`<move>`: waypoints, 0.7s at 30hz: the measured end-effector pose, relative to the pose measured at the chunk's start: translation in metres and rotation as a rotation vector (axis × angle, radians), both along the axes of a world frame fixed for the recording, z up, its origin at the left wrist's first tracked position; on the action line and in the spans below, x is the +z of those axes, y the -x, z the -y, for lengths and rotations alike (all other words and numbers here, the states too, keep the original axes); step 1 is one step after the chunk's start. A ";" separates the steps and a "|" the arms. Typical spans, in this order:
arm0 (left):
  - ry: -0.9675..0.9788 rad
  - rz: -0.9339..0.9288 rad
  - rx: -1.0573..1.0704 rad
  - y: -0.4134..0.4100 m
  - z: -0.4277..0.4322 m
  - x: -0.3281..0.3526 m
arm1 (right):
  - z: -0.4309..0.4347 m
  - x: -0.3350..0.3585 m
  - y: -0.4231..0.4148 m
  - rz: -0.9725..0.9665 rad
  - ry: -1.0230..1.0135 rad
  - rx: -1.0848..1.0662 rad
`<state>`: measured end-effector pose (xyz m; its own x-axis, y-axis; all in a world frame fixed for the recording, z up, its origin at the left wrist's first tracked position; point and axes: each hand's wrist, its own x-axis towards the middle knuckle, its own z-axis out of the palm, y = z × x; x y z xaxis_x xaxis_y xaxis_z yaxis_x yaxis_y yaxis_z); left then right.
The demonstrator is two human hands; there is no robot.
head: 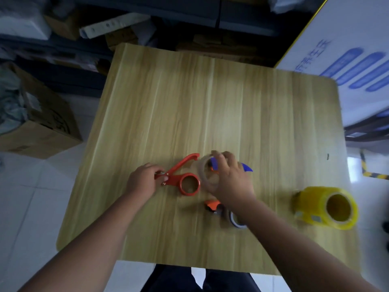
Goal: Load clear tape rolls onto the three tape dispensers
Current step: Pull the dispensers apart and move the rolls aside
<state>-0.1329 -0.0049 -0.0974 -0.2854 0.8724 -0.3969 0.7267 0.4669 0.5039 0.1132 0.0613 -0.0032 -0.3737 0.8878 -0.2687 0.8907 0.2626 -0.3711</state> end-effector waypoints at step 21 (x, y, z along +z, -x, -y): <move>0.038 -0.213 -0.122 0.005 -0.001 -0.013 | -0.119 -0.076 -0.175 0.212 0.292 -0.437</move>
<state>-0.1380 -0.0034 -0.1105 -0.2599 0.8910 -0.3723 0.8668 0.3852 0.3166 0.2881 0.1807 -0.0792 0.1012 0.8252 -0.5557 0.9565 -0.2344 -0.1739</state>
